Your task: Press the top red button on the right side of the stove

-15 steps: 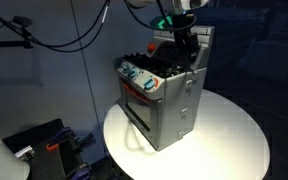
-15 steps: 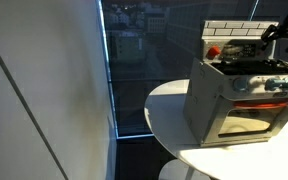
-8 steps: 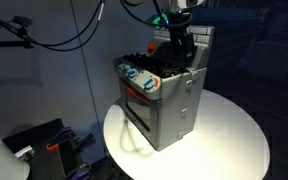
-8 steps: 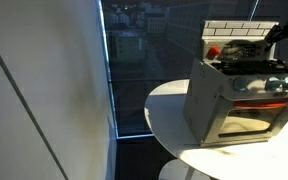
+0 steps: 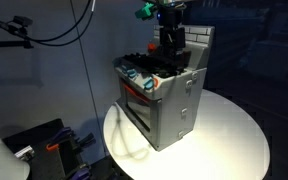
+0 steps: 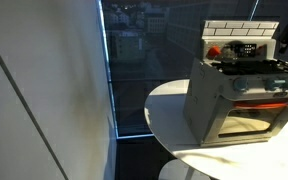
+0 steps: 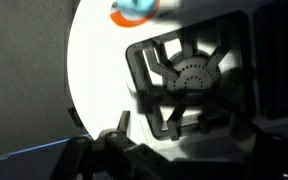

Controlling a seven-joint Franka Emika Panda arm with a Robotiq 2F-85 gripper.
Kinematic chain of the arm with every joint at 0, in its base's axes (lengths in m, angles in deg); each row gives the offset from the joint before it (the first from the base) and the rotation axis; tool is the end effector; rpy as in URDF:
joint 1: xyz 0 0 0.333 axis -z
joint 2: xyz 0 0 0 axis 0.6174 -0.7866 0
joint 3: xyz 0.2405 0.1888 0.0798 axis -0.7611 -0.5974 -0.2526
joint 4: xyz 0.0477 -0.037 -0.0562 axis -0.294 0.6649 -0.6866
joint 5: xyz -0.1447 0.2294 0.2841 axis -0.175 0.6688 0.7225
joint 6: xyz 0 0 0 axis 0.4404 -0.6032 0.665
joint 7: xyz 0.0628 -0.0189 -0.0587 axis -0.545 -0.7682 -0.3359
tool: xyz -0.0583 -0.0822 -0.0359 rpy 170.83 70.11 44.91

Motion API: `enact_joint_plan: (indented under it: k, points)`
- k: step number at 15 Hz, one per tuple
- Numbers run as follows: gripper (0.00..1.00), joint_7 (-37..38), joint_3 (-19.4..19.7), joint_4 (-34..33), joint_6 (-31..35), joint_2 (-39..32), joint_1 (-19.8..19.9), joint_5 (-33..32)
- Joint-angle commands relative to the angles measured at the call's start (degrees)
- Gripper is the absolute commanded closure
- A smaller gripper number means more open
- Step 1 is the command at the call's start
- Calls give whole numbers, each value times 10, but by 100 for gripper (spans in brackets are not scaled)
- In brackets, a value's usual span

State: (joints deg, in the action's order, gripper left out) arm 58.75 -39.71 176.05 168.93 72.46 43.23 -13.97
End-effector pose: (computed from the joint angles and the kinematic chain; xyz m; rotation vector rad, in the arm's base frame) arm 0.5664 -0.1094 0.4535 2.9897 -0.6757 0.1322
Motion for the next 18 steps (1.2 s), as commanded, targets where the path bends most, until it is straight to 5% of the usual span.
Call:
enact_joint_plan:
  k: [1,10,18]
  points:
    - [0,-51,2,21,-68,58,4,14]
    - [0,-135,4,24,-224,170,4,20]
    - [0,-131,0,14,-242,184,5,12]
